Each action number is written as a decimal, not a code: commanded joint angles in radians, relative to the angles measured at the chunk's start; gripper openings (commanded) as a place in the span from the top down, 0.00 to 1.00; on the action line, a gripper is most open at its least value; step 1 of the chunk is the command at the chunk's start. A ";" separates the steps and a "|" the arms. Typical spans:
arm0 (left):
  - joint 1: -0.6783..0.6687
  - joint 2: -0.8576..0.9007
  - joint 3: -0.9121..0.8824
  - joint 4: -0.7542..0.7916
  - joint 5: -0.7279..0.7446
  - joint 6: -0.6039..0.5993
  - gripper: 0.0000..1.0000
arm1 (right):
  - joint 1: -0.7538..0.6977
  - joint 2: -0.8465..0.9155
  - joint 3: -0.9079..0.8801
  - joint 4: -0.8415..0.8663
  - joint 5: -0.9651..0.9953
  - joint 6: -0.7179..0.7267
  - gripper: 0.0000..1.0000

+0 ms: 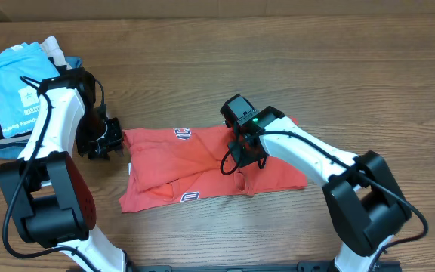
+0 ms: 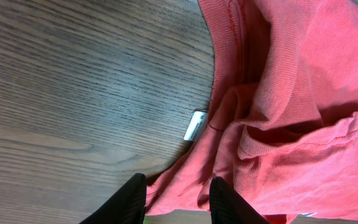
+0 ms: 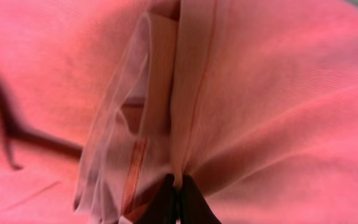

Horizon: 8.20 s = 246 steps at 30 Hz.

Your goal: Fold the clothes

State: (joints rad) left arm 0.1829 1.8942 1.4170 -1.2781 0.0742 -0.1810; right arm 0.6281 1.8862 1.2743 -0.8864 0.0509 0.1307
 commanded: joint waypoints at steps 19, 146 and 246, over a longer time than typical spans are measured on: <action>0.000 -0.023 0.008 0.000 0.004 -0.006 0.63 | 0.008 -0.072 0.010 -0.084 -0.240 -0.047 0.96; -0.304 -0.247 0.156 0.000 0.093 -0.030 0.95 | -0.237 -0.174 0.202 -0.227 -0.097 0.027 0.15; -0.249 -0.161 0.048 0.113 -0.108 -0.084 0.51 | 0.082 0.052 0.202 0.102 -0.446 0.062 0.30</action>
State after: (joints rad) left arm -0.0704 1.7283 1.4757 -1.1694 -0.0345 -0.2749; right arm 0.6971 1.9091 1.4784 -0.8158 -0.3233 0.1497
